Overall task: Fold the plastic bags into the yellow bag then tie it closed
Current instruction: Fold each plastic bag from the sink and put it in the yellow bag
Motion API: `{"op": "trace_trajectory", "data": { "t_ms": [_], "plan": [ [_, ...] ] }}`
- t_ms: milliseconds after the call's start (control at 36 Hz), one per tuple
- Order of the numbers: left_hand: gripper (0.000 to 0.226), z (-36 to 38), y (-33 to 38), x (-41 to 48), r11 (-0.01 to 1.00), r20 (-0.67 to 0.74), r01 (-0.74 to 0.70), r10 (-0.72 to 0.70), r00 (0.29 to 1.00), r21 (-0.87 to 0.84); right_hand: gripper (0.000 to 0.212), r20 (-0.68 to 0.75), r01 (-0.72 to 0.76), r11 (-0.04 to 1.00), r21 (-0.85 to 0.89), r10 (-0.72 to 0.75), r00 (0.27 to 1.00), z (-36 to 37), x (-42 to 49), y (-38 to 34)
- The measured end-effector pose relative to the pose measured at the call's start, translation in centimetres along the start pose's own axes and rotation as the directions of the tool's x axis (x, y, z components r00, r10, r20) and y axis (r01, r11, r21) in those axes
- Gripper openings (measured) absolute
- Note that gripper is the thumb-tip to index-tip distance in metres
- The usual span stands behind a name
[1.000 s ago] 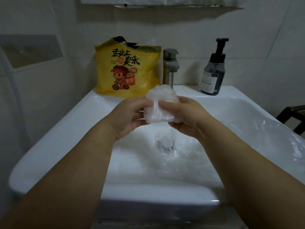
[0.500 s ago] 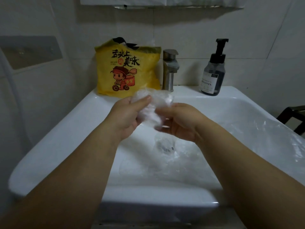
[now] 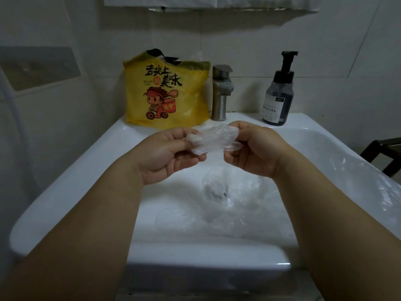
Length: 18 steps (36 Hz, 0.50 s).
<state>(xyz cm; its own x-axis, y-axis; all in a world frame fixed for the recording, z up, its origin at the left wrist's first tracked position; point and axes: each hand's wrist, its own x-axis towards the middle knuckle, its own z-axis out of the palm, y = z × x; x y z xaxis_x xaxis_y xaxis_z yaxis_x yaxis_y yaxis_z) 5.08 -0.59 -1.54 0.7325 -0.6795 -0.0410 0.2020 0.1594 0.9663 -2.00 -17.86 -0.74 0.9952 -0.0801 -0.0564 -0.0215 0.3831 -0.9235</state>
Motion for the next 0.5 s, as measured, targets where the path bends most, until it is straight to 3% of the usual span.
{"op": "trace_trajectory", "data": {
  "t_ms": [111, 222, 333, 417, 500],
  "plan": [
    [0.018, 0.0, 0.0, 0.1, 1.000, -0.040, -0.030, 0.030, 0.999, 0.000, 0.029, 0.006, -0.026, 1.000, 0.005, 0.026, 1.000, 0.0, -0.1, 0.0],
    [0.035, 0.4, -0.1, 0.0, 0.989, -0.086, -0.074, 0.085, 0.993, 0.128, 0.028, 0.000, -0.081, 0.995, 0.060, 0.081, 0.997, 0.3, -0.3, -0.2],
    [0.050, 0.4, -0.2, 0.1, 0.986, -0.144, -0.045, 0.068, 0.987, 0.162, 0.044, -0.140, -0.006, 0.968, -0.251, -0.030, 0.990, 0.3, 0.3, 0.6],
    [0.028, 0.2, -0.6, 0.4, 0.905, -0.212, -0.073, 0.176, 0.961, 0.420, 0.017, -0.122, 0.055, 0.918, -0.393, -0.111, 0.986, 0.6, 0.3, 1.2],
    [0.017, 0.1, -1.1, 0.5, 0.823, -0.186, -0.111, 0.254, 0.949, 0.557, 0.025, -0.104, 0.069, 0.865, -0.497, -0.138, 0.985, 0.4, 0.5, 1.4]
  ]
}}
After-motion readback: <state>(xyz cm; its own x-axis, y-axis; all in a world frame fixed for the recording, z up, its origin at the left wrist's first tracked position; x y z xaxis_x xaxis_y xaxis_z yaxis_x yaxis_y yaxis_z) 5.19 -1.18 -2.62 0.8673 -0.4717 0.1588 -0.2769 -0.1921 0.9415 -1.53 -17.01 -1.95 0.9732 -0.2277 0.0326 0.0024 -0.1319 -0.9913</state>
